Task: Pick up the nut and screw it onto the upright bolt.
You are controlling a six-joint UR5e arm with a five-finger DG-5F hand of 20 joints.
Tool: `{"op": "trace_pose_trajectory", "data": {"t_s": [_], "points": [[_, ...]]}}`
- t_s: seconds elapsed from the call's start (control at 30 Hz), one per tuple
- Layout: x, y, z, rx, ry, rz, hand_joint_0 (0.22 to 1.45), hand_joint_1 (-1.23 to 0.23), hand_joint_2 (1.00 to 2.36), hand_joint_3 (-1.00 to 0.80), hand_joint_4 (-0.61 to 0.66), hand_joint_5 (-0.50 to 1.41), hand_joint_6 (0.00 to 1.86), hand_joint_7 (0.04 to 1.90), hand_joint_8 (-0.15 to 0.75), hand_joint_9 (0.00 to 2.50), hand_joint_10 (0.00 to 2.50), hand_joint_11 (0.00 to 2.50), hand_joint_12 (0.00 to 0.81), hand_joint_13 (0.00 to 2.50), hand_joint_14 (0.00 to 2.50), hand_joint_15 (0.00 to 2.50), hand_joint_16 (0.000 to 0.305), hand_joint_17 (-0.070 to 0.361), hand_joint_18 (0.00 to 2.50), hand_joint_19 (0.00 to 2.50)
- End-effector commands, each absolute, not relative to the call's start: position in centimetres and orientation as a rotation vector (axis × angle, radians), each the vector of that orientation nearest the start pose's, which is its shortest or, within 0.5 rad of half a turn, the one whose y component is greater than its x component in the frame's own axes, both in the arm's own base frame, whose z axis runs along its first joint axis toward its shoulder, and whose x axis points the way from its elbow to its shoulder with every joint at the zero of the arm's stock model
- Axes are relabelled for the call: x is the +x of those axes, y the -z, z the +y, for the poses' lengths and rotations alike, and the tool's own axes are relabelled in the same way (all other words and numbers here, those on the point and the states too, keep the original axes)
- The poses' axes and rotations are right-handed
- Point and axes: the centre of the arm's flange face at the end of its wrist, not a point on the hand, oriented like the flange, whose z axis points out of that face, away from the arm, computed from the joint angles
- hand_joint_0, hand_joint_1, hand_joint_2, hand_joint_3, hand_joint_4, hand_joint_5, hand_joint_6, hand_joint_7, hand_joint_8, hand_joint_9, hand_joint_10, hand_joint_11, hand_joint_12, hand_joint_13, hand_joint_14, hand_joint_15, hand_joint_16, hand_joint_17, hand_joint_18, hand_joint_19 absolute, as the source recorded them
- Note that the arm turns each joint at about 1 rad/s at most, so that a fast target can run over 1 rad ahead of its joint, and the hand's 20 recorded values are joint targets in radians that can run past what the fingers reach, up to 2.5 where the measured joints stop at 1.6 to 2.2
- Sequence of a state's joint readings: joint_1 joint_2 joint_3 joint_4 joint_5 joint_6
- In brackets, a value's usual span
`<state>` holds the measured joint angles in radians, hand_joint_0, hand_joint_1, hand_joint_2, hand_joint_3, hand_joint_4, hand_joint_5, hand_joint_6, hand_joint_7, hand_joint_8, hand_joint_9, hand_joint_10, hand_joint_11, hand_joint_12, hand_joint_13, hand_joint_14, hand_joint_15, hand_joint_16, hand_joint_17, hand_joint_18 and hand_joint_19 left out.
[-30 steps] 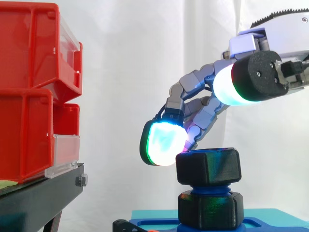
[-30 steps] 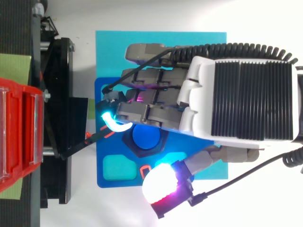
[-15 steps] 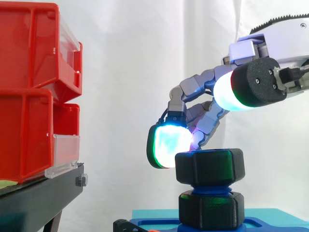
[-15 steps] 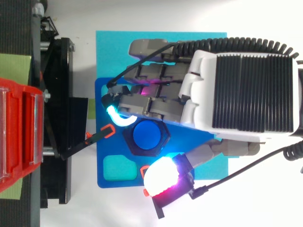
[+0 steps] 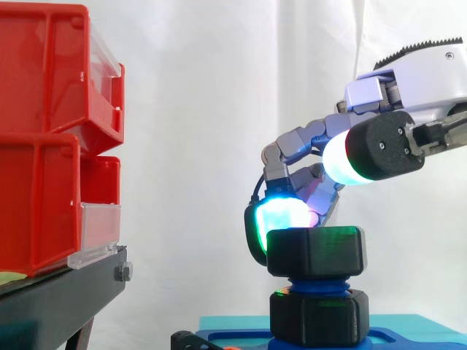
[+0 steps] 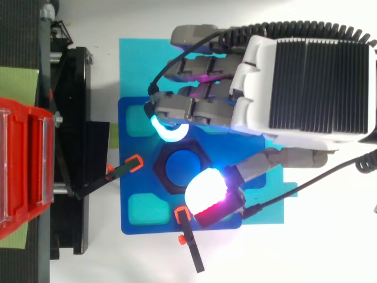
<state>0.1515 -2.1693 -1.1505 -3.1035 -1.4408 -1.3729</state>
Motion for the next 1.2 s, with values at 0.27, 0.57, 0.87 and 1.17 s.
{"op": "trace_pose_trajectory", "data": {"t_s": [0.27, 0.57, 0.87, 1.17], "points": [[72.0, -33.1, -5.2, 0.144, -0.142, 1.721, 0.53, -0.22, 1.00, -0.50, 0.14, 0.03, 0.56, 1.36, 0.265, 0.92, 0.00, 0.00, 0.230, 0.70, 0.00, 0.00, 0.018, 0.042, 0.34, 0.00], [72.5, -35.1, -5.9, 0.138, -0.151, 1.699, 0.53, -0.21, 1.00, -0.50, 0.14, 0.03, 0.50, 1.44, 0.267, 0.97, 0.00, 0.00, 0.227, 0.72, 0.00, 0.00, 0.018, 0.039, 0.38, 0.00], [72.9, -39.3, -6.6, 0.118, -0.143, 1.686, 0.53, -0.20, 1.00, -0.50, 0.16, -0.01, 0.50, 1.35, 0.268, 0.95, 0.00, 0.00, 0.234, 0.70, 0.00, 0.00, 0.019, 0.043, 0.35, 0.00], [73.4, -36.6, -5.4, 0.120, -0.167, 1.689, 0.52, -0.19, 1.00, -0.50, 0.24, -0.07, 0.50, 0.93, 0.254, 0.89, 0.00, 0.00, 0.246, 0.67, 0.00, 0.00, 0.021, 0.047, 0.34, 0.00]]}}
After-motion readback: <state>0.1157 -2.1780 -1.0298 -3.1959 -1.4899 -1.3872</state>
